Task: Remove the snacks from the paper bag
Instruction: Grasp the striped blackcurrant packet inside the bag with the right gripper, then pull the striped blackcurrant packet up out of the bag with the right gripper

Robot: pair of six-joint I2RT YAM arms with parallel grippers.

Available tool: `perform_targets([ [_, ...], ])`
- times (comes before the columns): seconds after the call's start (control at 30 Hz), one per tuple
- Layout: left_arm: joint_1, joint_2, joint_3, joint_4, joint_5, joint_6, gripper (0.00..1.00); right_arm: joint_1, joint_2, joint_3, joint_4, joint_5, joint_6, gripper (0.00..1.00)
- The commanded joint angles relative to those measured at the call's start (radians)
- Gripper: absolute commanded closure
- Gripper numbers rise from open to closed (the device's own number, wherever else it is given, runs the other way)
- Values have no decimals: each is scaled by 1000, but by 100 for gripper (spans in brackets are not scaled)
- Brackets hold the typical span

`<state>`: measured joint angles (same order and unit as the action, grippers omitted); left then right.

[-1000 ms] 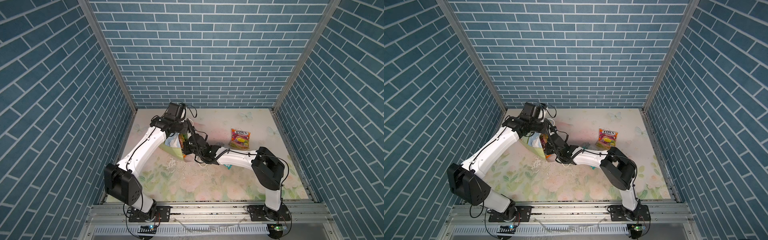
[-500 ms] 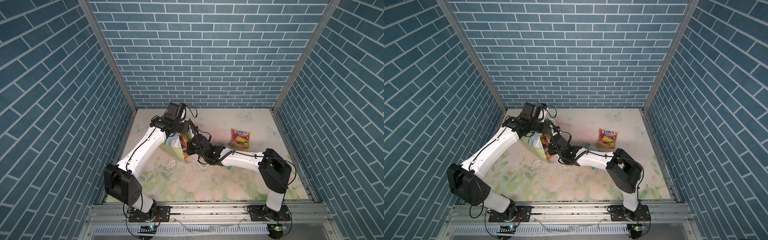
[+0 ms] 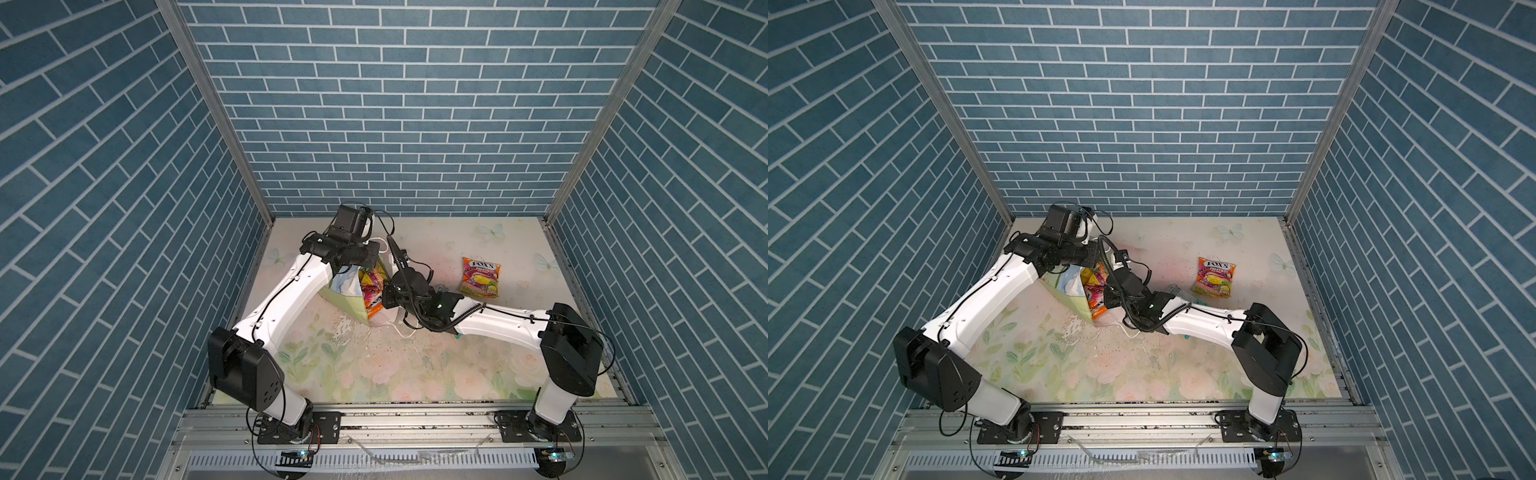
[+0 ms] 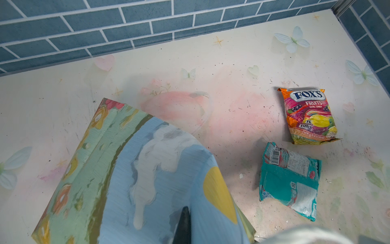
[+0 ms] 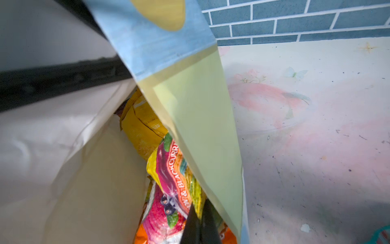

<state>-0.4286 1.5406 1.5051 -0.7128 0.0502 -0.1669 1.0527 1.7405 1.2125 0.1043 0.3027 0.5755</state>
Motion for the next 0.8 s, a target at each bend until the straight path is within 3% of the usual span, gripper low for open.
perform_targets([
  [0.0,3,-34,35,25,14,-11,100,-7,-53,3,-8,48,-22,100],
  [0.77,3,-33,35,24,13,-14,100,-5,-164,-51,-20,35,11,100],
])
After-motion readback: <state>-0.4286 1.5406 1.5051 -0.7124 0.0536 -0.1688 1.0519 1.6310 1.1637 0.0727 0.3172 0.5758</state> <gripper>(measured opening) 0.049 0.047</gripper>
